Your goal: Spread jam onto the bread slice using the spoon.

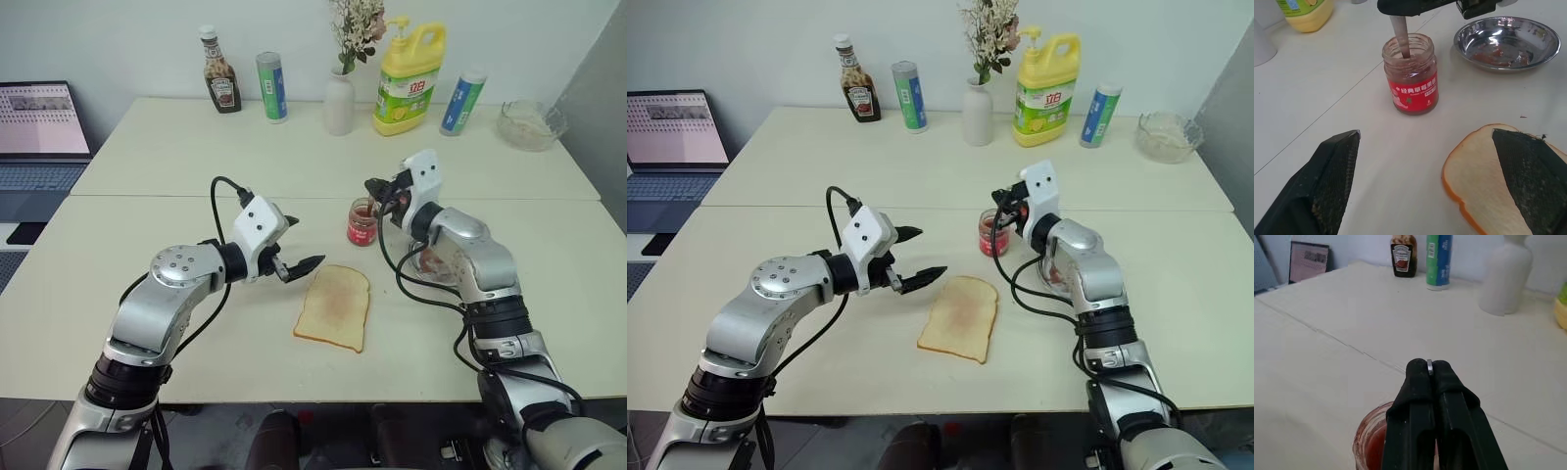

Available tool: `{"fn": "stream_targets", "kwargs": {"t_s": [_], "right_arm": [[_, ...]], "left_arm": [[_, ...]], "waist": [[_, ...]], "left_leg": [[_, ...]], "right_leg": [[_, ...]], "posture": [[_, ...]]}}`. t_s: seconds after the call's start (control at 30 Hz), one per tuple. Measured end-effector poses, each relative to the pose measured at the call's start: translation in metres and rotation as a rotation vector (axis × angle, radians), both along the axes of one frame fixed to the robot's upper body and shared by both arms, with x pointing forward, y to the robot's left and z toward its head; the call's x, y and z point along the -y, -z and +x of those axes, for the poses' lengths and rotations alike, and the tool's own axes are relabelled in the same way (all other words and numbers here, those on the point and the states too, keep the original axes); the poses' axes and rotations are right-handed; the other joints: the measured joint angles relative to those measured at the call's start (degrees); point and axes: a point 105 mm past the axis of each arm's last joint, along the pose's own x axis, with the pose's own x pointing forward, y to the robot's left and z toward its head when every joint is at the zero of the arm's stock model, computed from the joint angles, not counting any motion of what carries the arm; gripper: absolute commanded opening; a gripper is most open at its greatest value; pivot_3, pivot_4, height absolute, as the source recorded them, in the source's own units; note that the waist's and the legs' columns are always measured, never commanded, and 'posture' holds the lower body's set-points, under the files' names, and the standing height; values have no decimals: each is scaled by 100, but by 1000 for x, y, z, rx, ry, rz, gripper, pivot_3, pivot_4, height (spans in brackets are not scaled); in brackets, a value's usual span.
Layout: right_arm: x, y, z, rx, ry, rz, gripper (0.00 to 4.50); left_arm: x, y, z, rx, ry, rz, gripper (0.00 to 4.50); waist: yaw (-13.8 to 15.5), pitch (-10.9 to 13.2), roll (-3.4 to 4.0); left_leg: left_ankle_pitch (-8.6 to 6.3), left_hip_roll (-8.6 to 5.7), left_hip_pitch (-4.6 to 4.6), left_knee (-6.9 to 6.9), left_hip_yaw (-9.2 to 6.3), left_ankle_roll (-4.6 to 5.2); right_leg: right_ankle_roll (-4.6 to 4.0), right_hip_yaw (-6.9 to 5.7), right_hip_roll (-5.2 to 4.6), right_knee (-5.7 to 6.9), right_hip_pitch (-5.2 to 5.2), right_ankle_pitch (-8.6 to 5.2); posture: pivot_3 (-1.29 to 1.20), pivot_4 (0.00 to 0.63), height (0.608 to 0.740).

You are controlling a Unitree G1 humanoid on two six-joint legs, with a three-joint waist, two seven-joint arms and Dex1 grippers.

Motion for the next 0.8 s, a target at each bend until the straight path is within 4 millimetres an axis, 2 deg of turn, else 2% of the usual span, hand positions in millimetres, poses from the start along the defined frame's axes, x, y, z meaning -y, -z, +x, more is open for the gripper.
{"fn": "stream_targets", "kwargs": {"t_s": [0.3, 0.37, 0.63, 0.8], "right_arm": [[4, 9, 3, -182, 54, 218, 23], [5, 7, 4, -220, 66, 297, 23], [11, 2, 5, -283, 89, 413, 23], [12, -7, 6, -301, 90, 497, 23]], "left_arm": [[0, 0, 0, 0, 0, 0, 4500], [0, 0, 0, 0, 0, 0, 4500], [0, 0, 0, 0, 0, -1, 4500], [0, 0, 0, 0, 1, -1, 4500]], "waist": [[-1, 0, 0], [-2, 0, 0], [-8, 0, 0], [-8, 0, 1]], "left_leg": [[0, 0, -1, 0, 0, 0], [0, 0, 0, -1, 1, 0], [0, 0, 0, -2, 1, 0], [0, 0, 0, -2, 0, 0]], "right_leg": [[0, 0, 0, 0, 0, 0], [0, 1, 0, 1, 0, 0], [0, 1, 0, 0, -1, 0], [0, 0, 0, 0, -1, 0]], "posture": [[0, 150, 740], [0, 150, 740], [0, 150, 740], [0, 150, 740]]}}
